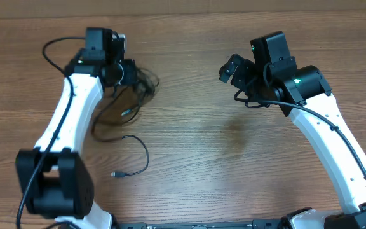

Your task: Untangle cables

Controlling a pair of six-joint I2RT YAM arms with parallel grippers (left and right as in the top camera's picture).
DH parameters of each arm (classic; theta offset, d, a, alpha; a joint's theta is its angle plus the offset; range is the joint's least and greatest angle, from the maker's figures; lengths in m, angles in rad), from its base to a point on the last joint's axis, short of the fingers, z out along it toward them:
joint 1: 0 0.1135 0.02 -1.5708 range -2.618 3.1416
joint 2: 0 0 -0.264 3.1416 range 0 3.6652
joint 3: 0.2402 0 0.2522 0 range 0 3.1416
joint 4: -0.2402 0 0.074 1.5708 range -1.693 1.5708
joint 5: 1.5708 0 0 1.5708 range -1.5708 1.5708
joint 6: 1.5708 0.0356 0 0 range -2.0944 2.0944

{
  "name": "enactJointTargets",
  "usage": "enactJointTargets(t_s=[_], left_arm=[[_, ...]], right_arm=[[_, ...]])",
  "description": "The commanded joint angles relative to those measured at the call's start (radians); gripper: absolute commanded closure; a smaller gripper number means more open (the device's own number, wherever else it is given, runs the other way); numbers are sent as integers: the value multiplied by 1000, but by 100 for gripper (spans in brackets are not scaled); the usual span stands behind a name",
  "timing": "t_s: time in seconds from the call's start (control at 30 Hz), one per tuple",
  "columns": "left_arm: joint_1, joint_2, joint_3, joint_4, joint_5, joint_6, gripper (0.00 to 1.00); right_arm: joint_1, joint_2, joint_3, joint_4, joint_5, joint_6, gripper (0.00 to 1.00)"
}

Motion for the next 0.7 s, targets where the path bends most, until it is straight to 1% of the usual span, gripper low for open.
enactJointTargets(t_s=[0.0, 0.07, 0.13, 0.23, 0.3, 0.4, 0.47, 0.5, 0.6, 0.67], left_arm=[[-6, -112, 65, 27, 373, -95, 96], [-6, -146, 69, 56, 519, -138, 96], [-8, -169, 69, 76, 620, -176, 96], [-9, -187, 69, 58, 684, -206, 96], [-19, -187, 69, 14, 684, -192, 96], [-42, -185, 68, -58, 677, -121, 96], [-64, -185, 68, -93, 677, -64, 96], [-81, -185, 68, -105, 664, -18, 96], [-100, -185, 68, -113, 594, -18, 96], [-109, -185, 68, -109, 613, -19, 96]], right_arm=[[2, 8, 10, -4, -31, -8, 0], [2, 8, 10, -3, -69, -8, 0], [2, 8, 10, 0, -93, -23, 0], [2, 8, 10, 16, -144, -129, 0], [2, 8, 10, 23, -188, -163, 0], [2, 8, 10, 32, -268, -168, 0], [2, 8, 11, 48, -347, -225, 0], [2, 8, 12, 58, -418, -278, 0], [2, 8, 13, 69, -505, -323, 0], [2, 8, 12, 68, -503, -323, 0]])
